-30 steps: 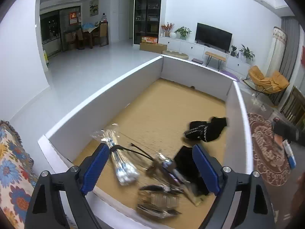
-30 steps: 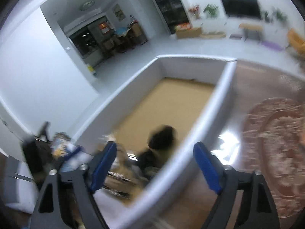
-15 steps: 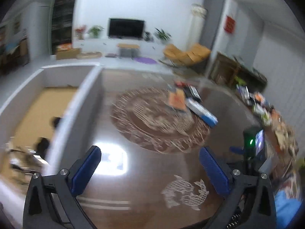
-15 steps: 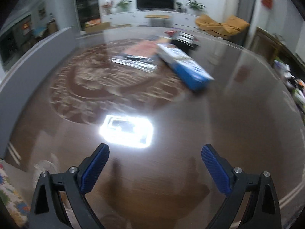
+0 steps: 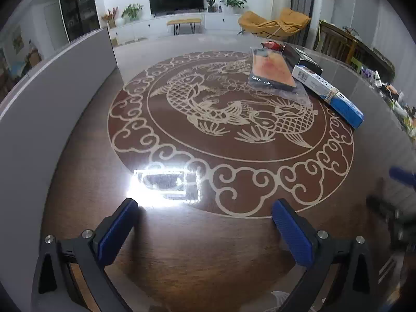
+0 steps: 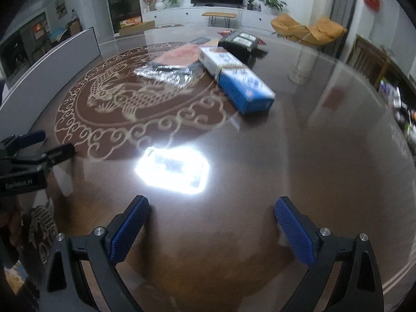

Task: Organize objects
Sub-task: 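Close the right tool on the blue-and-white ointment box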

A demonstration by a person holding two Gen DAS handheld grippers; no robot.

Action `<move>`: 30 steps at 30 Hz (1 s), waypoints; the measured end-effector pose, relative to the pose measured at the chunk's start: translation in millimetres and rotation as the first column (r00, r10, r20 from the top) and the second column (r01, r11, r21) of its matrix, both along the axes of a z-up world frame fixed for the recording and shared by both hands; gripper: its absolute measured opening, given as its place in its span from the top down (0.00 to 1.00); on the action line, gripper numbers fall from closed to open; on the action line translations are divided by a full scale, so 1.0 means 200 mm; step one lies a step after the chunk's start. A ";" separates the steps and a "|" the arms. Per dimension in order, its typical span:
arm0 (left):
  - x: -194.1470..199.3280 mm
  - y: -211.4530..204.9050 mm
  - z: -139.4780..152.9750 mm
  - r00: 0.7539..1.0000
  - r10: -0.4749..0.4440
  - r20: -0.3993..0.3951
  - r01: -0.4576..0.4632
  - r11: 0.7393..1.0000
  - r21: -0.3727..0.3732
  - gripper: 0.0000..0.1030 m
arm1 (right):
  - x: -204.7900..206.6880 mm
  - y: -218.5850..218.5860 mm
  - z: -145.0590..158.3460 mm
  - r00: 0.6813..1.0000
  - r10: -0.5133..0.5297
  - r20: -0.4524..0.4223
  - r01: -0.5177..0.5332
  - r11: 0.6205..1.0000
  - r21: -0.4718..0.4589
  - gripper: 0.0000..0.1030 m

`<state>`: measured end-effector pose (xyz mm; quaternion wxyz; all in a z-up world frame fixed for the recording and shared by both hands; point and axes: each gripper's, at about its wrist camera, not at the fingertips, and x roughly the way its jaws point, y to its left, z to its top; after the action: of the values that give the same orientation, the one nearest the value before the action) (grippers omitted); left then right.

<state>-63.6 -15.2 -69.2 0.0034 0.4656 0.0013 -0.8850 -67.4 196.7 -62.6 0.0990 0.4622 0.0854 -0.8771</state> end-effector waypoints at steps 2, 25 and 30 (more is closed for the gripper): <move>0.00 0.00 0.00 1.000 -0.001 -0.005 0.001 1.000 -0.001 0.00 | -0.11 0.02 0.07 0.999 0.004 -0.037 -0.004 1.000 0.003 0.05; 0.01 -0.01 0.02 1.000 -0.025 -0.005 0.025 1.000 0.002 0.00 | -0.36 -0.03 0.01 0.996 0.080 0.047 -0.077 0.995 -0.061 0.59; -0.19 0.09 0.03 0.977 -0.201 0.074 0.201 0.980 0.013 0.00 | -0.10 0.06 -0.01 0.999 0.043 0.009 -0.043 0.998 -0.051 0.58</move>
<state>-100.7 2.5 -63.2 -0.0873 0.4960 -0.0436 -0.8628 -87.5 209.3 -64.0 0.1300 0.4619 0.0725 -0.8744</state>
